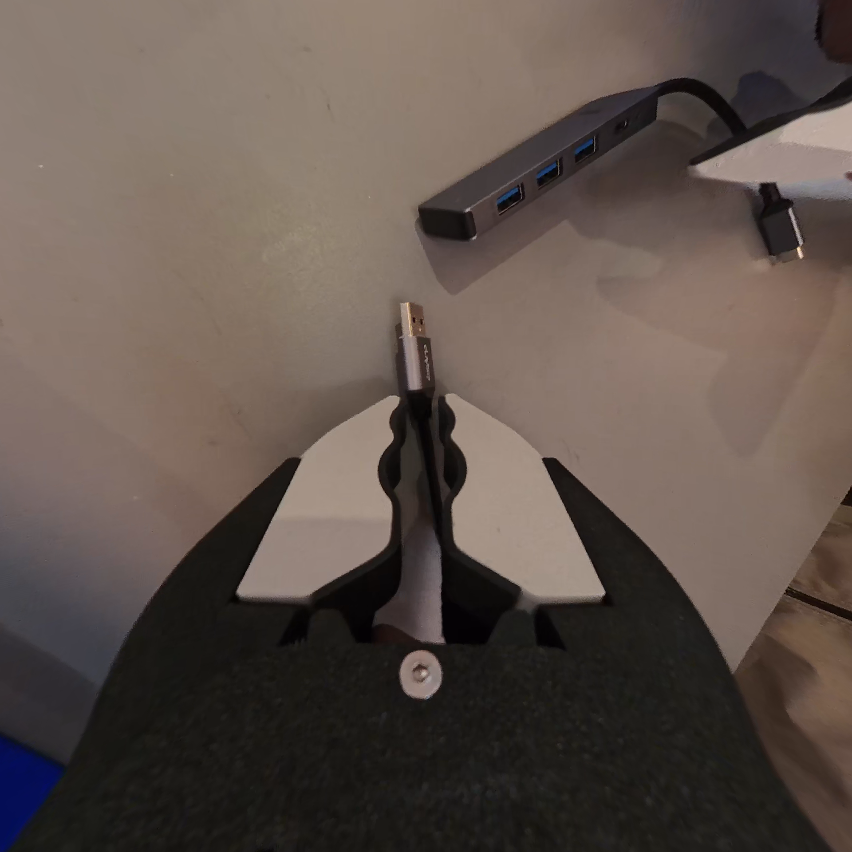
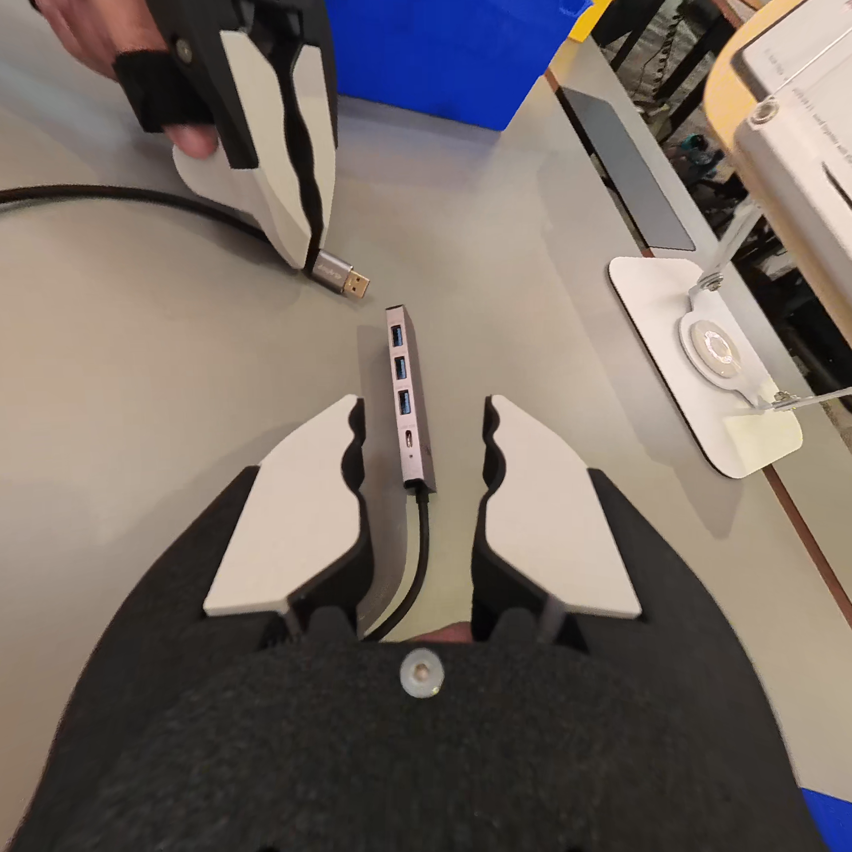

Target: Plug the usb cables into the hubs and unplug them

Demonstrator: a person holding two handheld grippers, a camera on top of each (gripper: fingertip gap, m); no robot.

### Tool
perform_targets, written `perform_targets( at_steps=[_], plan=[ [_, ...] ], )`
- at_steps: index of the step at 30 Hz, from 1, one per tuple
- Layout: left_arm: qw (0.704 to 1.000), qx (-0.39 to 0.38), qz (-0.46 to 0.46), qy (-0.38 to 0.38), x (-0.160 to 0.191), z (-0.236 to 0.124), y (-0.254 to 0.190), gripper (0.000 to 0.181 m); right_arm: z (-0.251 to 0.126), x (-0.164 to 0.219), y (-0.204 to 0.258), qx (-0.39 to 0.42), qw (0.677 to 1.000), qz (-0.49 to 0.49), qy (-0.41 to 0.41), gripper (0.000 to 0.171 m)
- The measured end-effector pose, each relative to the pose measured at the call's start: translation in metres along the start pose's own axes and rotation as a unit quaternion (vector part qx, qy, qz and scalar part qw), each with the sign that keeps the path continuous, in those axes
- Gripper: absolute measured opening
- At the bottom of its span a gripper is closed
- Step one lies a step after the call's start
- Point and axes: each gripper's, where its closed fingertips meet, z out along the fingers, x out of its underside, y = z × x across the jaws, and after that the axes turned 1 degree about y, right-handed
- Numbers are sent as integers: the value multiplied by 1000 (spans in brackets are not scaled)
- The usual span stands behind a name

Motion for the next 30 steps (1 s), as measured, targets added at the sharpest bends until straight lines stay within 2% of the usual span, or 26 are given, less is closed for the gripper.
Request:
perform_targets(
  at_steps=[8, 15, 24, 30],
  plan=[
    [999, -24, 16, -25, -7, -5, -4, 28, -3, -3, -11, 23, 999, 27, -9, 58],
    [993, -87, 35, -66, -13, -21, -3, 47, -7, -8, -19, 29, 997, 65, -29, 62],
    [975, -150, 29, -160, -20, -51, -8, 54, -10, -13, -19, 9, 993, 104, -49, 69],
    [959, -151, 8, -240, -29, -71, -14, 54, -9, -12, -23, 20, 992, 113, -48, 69]
  ],
)
